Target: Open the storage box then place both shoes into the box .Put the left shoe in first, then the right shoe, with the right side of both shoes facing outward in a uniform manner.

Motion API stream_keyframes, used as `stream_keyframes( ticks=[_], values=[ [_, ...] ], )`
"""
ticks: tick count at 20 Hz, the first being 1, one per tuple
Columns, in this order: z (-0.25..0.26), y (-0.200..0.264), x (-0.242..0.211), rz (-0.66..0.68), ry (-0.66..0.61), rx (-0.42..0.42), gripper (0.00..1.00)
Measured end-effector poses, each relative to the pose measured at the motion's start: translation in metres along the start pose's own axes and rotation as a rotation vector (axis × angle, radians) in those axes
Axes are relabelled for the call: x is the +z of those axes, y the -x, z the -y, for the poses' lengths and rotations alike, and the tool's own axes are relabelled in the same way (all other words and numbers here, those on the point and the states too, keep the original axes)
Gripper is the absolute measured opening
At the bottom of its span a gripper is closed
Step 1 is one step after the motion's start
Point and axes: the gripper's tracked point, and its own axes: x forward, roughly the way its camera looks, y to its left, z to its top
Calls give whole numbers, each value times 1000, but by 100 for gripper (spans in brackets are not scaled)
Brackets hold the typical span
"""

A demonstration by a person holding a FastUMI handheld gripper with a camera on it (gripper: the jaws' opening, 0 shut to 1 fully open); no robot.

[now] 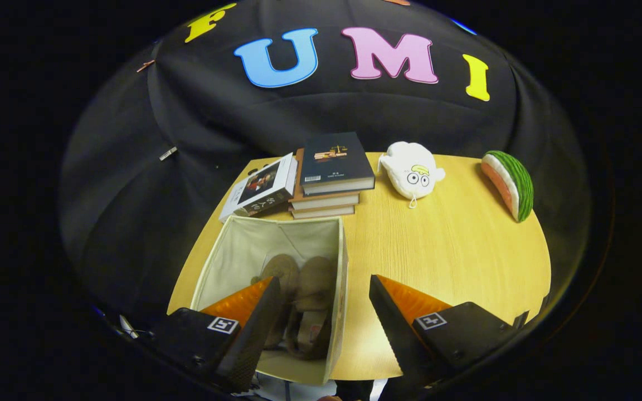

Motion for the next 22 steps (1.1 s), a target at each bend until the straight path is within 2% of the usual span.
stream_keyframes(
  ticks=[9,17,22],
  values=[
    [101,35,54,183,52,-90,98],
    [202,67,81,280,4,-140,98],
    [259,91,97,363,43,-187,98]
  ],
)
